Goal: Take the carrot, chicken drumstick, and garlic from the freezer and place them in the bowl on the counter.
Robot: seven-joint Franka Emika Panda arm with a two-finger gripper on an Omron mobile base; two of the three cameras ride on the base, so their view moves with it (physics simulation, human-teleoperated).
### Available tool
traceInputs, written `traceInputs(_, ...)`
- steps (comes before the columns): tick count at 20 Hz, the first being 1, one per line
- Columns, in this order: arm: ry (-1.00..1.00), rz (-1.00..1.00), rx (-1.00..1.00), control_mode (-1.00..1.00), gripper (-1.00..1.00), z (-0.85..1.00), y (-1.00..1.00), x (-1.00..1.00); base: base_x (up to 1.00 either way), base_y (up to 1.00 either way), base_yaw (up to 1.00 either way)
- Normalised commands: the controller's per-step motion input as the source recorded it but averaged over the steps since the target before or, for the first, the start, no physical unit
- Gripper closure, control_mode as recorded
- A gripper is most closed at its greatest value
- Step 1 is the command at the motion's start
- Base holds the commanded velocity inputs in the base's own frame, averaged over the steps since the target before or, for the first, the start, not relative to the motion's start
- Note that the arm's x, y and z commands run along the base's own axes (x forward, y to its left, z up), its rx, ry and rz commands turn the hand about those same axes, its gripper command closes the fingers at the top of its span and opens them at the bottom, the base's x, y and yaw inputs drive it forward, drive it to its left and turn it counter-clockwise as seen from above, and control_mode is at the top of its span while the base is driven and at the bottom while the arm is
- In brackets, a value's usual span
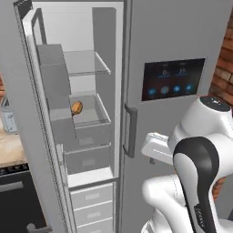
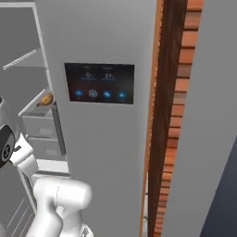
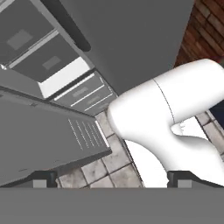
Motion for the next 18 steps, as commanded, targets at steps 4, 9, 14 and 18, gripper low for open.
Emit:
traceInputs(4,0.0,0.0,0.0,1.0,-1.0,0.0,0.0,0.0,0.55,0.29,0.0)
traceInputs(9,0.0,0.0,0.0,1.0,-1.0,0.0,0.0,0.0,-0.07,0.58,0.0)
traceInputs(14,0.0,0.0,0.0,1.0,-1.0,0.0,0.0,0.0,0.0,0.01,0.0)
traceInputs(18,0.0,0.0,0.0,1.0,-1.0,0.0,0.0,0.0,0.16,0.0,0.0)
